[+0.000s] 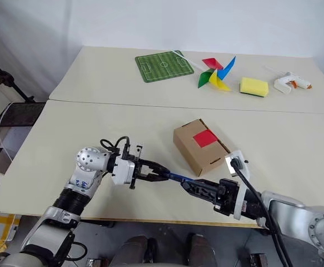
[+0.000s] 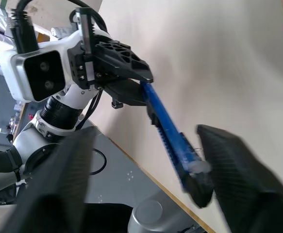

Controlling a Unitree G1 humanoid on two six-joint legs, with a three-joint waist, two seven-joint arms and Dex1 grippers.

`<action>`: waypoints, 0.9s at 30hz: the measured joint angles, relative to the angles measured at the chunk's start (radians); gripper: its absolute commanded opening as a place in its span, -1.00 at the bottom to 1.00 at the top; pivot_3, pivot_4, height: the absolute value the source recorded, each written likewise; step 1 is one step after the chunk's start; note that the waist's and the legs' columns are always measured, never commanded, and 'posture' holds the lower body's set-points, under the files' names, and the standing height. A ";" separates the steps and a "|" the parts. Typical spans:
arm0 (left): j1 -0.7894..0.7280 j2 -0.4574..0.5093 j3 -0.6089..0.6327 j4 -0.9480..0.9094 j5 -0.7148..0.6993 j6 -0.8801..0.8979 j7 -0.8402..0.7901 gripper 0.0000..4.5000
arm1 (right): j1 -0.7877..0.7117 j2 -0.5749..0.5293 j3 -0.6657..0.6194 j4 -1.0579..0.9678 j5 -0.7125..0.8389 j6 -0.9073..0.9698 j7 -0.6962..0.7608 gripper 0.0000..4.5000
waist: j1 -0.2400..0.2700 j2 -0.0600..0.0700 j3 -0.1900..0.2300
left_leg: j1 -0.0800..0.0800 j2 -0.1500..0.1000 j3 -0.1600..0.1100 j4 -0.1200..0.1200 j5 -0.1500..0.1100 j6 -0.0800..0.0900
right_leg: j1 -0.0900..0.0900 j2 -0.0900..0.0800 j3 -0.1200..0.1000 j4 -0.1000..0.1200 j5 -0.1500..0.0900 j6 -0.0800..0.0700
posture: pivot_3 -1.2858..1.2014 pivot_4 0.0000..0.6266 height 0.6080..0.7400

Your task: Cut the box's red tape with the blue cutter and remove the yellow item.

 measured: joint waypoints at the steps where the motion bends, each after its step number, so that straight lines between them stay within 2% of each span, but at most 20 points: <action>1: -0.004 0.000 0.000 0.001 0.001 0.000 0.002 -0.68 | -0.001 0.002 0.004 0.001 -0.003 0.004 0.000 -0.28 | 0.000 0.000 0.000 | 0.000 0.000 0.000 0.000 0.000 0.000 | 0.000 0.000 0.000 0.000 0.000 0.000 | 0.03 -0.52 1.00; 6: -0.013 0.001 -0.001 0.000 0.000 -0.015 0.005 -0.68 | -0.017 0.017 0.014 0.015 -0.023 0.012 -0.004 -0.94 | -0.001 0.000 0.000 | 0.000 0.000 0.000 0.000 0.000 0.000 | 0.000 0.000 0.000 0.000 0.000 0.000 | 0.03 -0.52 1.00; 15: -0.012 0.008 -0.001 0.000 0.000 -0.015 0.010 -0.68 | -0.025 0.042 0.016 0.023 -0.036 0.021 0.001 -0.94 | -0.001 0.000 0.000 | 0.000 0.000 0.000 0.000 0.000 0.000 | 0.000 0.000 0.000 0.000 0.000 0.000 | 0.03 -0.52 1.00; 23: -0.003 0.012 -0.019 0.000 0.001 -0.015 0.008 -0.68 | -0.033 0.049 0.012 0.030 -0.014 0.028 0.032 0.19 | -0.001 0.000 0.000 | 0.000 0.000 0.000 0.000 0.000 0.000 | 0.000 0.000 0.000 0.000 0.000 0.000 | 0.03 -0.52 1.00; 27: -0.003 0.016 -0.019 0.000 0.001 -0.016 0.008 -0.68 | -0.031 0.049 0.007 0.030 -0.041 0.030 0.036 0.19 | -0.001 0.000 0.000 | 0.000 0.000 0.000 0.000 0.000 0.000 | 0.000 0.000 0.000 0.000 0.000 0.000 | 0.03 -0.52 1.00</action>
